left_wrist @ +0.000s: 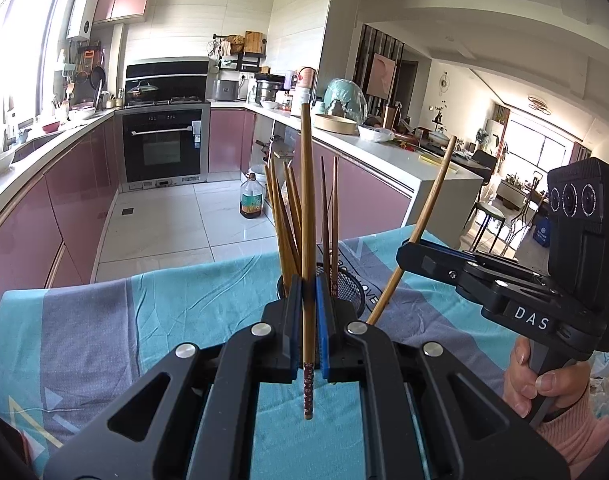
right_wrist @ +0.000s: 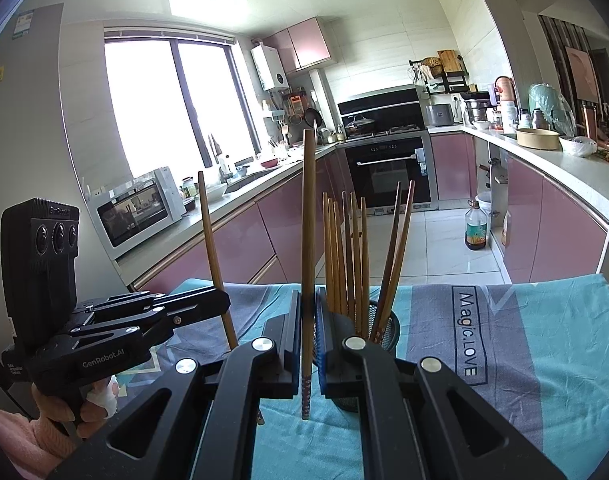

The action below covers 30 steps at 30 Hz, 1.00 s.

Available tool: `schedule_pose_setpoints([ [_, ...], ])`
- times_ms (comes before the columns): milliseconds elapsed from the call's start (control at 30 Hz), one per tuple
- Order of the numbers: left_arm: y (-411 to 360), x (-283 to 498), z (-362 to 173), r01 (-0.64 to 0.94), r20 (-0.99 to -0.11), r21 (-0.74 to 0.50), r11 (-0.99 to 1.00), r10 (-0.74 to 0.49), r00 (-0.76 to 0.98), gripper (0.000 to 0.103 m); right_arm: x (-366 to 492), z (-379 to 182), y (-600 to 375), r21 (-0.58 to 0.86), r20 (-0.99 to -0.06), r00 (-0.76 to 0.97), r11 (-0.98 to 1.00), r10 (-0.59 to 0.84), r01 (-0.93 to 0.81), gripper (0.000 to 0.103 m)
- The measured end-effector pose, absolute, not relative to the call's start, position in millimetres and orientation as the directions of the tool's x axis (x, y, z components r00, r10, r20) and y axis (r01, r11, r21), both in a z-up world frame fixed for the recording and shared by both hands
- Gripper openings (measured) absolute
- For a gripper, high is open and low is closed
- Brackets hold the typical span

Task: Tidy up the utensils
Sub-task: 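Lift both held chopsticks upright and carry them above the mesh cup, then lower both chopsticks into the mesh cup and open both grippers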

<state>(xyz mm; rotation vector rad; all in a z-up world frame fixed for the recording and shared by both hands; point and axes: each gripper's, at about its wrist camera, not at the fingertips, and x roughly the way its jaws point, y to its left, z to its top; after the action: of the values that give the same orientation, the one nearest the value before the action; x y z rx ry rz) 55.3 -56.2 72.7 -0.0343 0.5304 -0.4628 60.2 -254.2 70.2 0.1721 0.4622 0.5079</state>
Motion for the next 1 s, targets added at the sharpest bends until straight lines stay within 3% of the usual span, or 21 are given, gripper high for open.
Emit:
schedule_pose_setpoints([
  [1000, -75.4, 62.4, 109.8, 0.429, -0.385, -0.115, 0.896, -0.438, 0.812, 0.008, 80.2, 96.0, -263.2, 0.250, -0.314, 0.807, 0.864, 0.500, -0.437, 0.005],
])
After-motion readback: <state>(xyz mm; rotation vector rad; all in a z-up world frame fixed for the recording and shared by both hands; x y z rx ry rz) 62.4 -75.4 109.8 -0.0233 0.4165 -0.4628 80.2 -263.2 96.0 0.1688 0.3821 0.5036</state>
